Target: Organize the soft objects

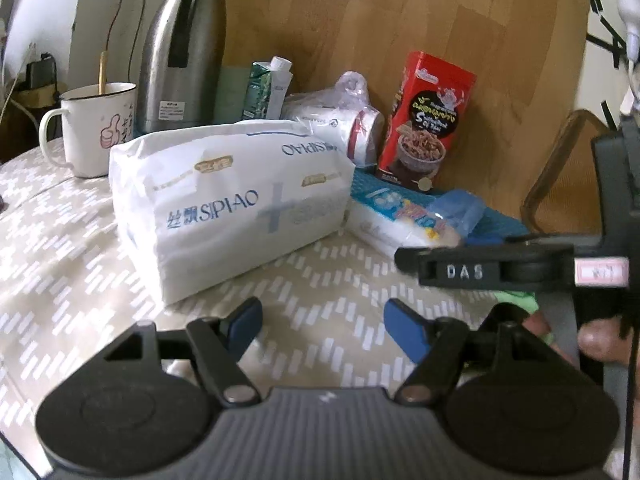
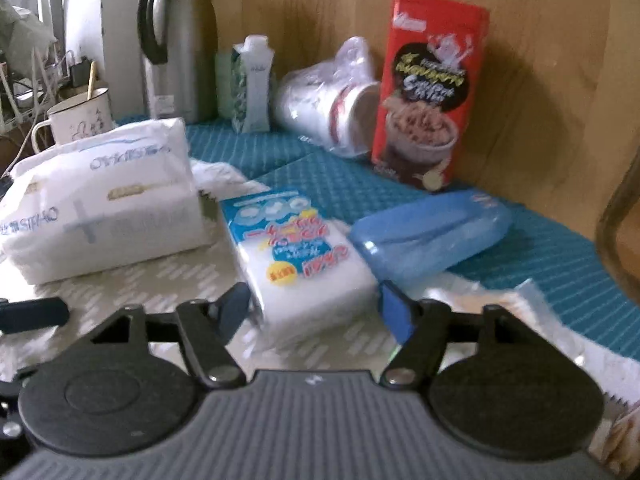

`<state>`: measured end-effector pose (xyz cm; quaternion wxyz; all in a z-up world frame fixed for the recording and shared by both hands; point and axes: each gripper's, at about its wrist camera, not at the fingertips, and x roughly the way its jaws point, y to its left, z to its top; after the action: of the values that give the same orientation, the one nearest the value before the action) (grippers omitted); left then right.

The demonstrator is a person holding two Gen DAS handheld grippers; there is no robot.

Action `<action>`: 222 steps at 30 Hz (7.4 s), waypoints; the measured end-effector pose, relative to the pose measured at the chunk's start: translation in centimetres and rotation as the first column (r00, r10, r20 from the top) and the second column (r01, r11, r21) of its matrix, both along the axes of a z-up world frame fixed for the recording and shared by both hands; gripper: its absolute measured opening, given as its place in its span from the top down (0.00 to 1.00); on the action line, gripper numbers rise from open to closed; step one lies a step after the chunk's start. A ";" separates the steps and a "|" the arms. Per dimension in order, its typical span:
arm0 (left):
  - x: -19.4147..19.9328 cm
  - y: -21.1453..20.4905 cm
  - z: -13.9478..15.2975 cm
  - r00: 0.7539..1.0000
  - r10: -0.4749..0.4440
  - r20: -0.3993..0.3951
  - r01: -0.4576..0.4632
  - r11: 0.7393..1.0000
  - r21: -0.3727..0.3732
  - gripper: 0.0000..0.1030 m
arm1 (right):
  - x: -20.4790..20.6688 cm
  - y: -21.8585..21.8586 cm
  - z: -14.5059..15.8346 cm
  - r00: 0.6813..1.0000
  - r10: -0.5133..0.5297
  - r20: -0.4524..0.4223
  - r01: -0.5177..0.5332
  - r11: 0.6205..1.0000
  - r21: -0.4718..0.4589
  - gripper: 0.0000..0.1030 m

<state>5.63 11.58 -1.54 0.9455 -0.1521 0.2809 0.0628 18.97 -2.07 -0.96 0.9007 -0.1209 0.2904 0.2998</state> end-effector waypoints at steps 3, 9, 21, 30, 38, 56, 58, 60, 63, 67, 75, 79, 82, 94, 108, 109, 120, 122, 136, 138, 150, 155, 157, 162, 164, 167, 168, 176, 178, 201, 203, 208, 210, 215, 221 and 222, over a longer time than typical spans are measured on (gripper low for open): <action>-0.1 0.4 0.1 1.000 0.030 0.009 -0.030 0.999 -0.026 0.32 | -1.5 0.3 -0.3 1.000 0.022 0.019 -0.022 1.000 -0.012 0.37; -0.5 0.7 0.3 0.997 0.070 0.016 -0.069 0.996 -0.051 0.31 | -4.4 -1.3 -0.6 0.999 -0.004 0.043 0.003 1.000 0.017 0.39; 0.1 0.3 0.4 0.998 0.070 -0.010 -0.070 0.998 0.004 0.19 | -13.6 -6.0 -1.3 0.985 0.107 0.135 -0.104 0.994 -0.025 0.39; 0.1 -0.4 0.4 0.998 0.053 -0.046 -0.050 0.997 0.059 0.09 | -19.4 -9.4 -2.6 0.972 0.074 0.224 -0.068 0.997 -0.034 0.28; -2.4 -1.0 2.1 0.993 -0.103 0.051 0.109 0.986 -0.129 0.09 | -19.5 -11.1 -2.2 0.987 0.005 0.160 -0.008 1.000 0.017 0.19; -2.6 -10.6 5.3 0.895 -0.439 0.074 0.445 0.889 -0.107 0.57 | -20.8 -13.8 -0.4 0.956 -0.093 0.277 0.057 0.989 0.135 0.49; -1.7 -12.6 6.1 0.876 -0.475 0.083 0.481 0.872 -0.090 0.56 | -20.9 -15.2 0.1 0.942 -0.138 0.305 0.099 0.985 0.138 0.49; -0.4 -15.0 6.2 0.854 -0.515 0.077 0.520 0.851 -0.075 0.56 | -20.8 -16.9 0.3 0.934 -0.189 0.304 0.151 0.978 0.144 0.49; 1.5 -18.7 5.4 0.817 -0.574 0.045 0.576 0.813 -0.081 0.56 | -20.0 -19.9 -0.1 0.928 -0.267 0.259 0.234 0.960 0.152 0.49; 3.6 -23.9 3.4 0.762 -0.646 -0.044 0.637 0.760 -0.126 0.56 | -19.9 -23.5 -1.4 0.914 -0.359 0.191 0.336 0.931 0.142 0.49; 1.6 -30.8 3.8 0.666 -0.745 -0.034 0.744 0.667 -0.024 0.53 | -22.6 -28.4 -2.6 0.844 -0.488 0.222 0.446 0.869 0.213 0.49; 1.6 -33.3 6.7 0.628 -0.776 0.056 0.777 0.630 0.013 0.52 | -23.3 -29.8 -1.2 0.762 -0.548 0.344 0.484 0.836 0.261 0.49; 2.3 -35.5 8.5 0.603 -0.791 0.098 0.792 0.609 0.041 0.51 | -22.8 -31.1 -0.2 0.707 -0.584 0.399 0.515 0.812 0.275 0.48; 5.6 -43.4 9.5 0.699 -0.710 0.086 0.683 0.698 0.214 0.17 | -14.6 -36.0 1.0 0.507 -0.760 0.407 0.737 0.627 0.253 0.47; 1.4 -35.5 8.0 0.813 -0.581 0.041 0.549 0.787 0.282 0.12 | -20.2 -34.5 0.3 0.554 -0.794 0.252 0.680 0.606 0.413 0.42; 1.0 -34.7 7.9 0.816 -0.576 0.041 0.543 0.790 0.286 0.12 | -20.5 -33.9 0.2 0.573 -0.784 0.238 0.673 0.616 0.410 0.42; -1.5 -24.5 6.0 0.870 -0.492 0.038 0.467 0.845 0.261 0.12 | -19.6 -27.4 -1.1 0.762 -0.647 0.023 0.593 0.711 0.377 0.42; -1.5 -22.3 5.4 0.884 -0.466 0.032 0.443 0.858 0.260 0.12 | -19.5 -26.3 -1.5 0.779 -0.627 -0.008 0.583 0.720 0.377 0.43; 2.9 -6.8 -0.2 0.973 -0.218 -0.082 0.230 0.956 0.184 0.08 | -18.6 -19.1 -2.2 0.842 -0.539 -0.005 0.521 0.813 0.260 0.42; 3.2 -6.3 -0.4 0.973 -0.201 -0.110 0.220 0.955 0.201 0.07 | -18.4 -18.6 -2.3 0.843 -0.538 0.003 0.520 0.817 0.249 0.42; 3.5 -6.7 -0.8 0.968 -0.215 -0.126 0.239 0.945 0.224 0.02 | -18.8 -18.6 -2.0 0.836 -0.549 -0.025 0.534 0.802 0.267 0.43; 3.6 -6.5 -0.8 0.966 -0.227 -0.126 0.250 0.943 0.220 0.01 | -20.8 -19.5 -1.7 0.841 -0.540 -0.034 0.525 0.798 0.295 0.42; 3.5 -6.5 -0.7 0.965 -0.231 -0.126 0.254 0.942 0.218 0.01 | -21.7 -19.1 -1.6 0.858 -0.513 -0.014 0.496 0.821 0.284 0.42; 3.5 -6.3 -0.7 0.963 -0.242 -0.117 0.261 0.944 0.201 0.01 | -23.4 -16.6 -1.9 0.924 -0.379 0.047 0.361 0.906 0.219 0.43; 3.4 -6.2 -0.7 0.963 -0.245 -0.112 0.263 0.945 0.193 0.01 | -23.6 -15.4 -2.4 0.942 -0.329 0.067 0.311 0.930 0.197 0.43; 3.2 -6.0 -0.7 0.967 -0.234 -0.097 0.247 0.954 0.169 0.01 | -22.5 -13.7 -2.4 0.951 -0.297 0.081 0.277 0.940 0.201 0.37; 3.2 -5.9 -0.7 0.970 -0.226 -0.094 0.239 0.957 0.165 0.01 | -21.8 -13.1 -2.2 0.954 -0.290 0.078 0.270 0.941 0.204 0.37; 3.2 -5.5 -0.6 0.979 -0.180 -0.091 0.193 0.968 0.157 0.01 | -16.3 -8.3 -1.8 0.982 -0.185 0.024 0.179 0.971 0.158 0.38; 3.2 -5.6 -0.6 0.981 -0.173 -0.093 0.186 0.969 0.162 0.01 | -16.5 -8.3 -1.7 0.982 -0.189 0.016 0.183 0.966 0.183 0.38; -1.1 0.7 0.3 0.995 -0.096 -0.008 0.096 0.989 0.110 0.01 | -15.7 -4.4 -1.9 0.996 -0.058 0.065 0.053 0.996 0.075 0.49; -2.3 3.6 1.2 0.998 -0.038 0.040 0.034 0.995 0.093 0.00 | -15.2 -3.6 -1.8 0.998 -0.040 0.046 0.036 0.996 0.083 0.49; -2.7 11.3 2.3 0.981 0.188 0.055 -0.190 0.981 0.028 0.00 | -15.3 -3.5 -1.8 0.998 -0.054 0.037 0.049 0.993 0.103 0.49; -2.3 14.1 1.9 0.973 0.226 0.050 -0.222 0.972 -0.071 0.00 | -15.3 -3.6 -1.8 0.997 -0.065 0.030 0.061 0.991 0.118 0.49; -2.0 17.6 1.3 0.953 0.302 0.039 -0.279 0.917 -0.286 0.01 | -15.5 -3.6 -1.9 0.997 -0.072 0.030 0.068 0.991 0.119 0.49; -1.4 18.4 3.1 0.929 0.363 0.077 -0.339 0.914 -0.224 0.01 | -15.5 -3.6 -1.9 0.997 -0.075 0.032 0.071 0.991 0.117 0.49; -0.4 18.8 3.0 0.926 0.374 0.052 -0.355 0.909 -0.216 0.03 | -15.5 -3.6 -1.8 0.997 -0.077 0.032 0.073 0.990 0.117 0.49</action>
<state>5.21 30.40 1.43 0.9085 -0.3003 0.2086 0.2022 3.45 -5.63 -2.79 0.9219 -0.0627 0.2603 0.2799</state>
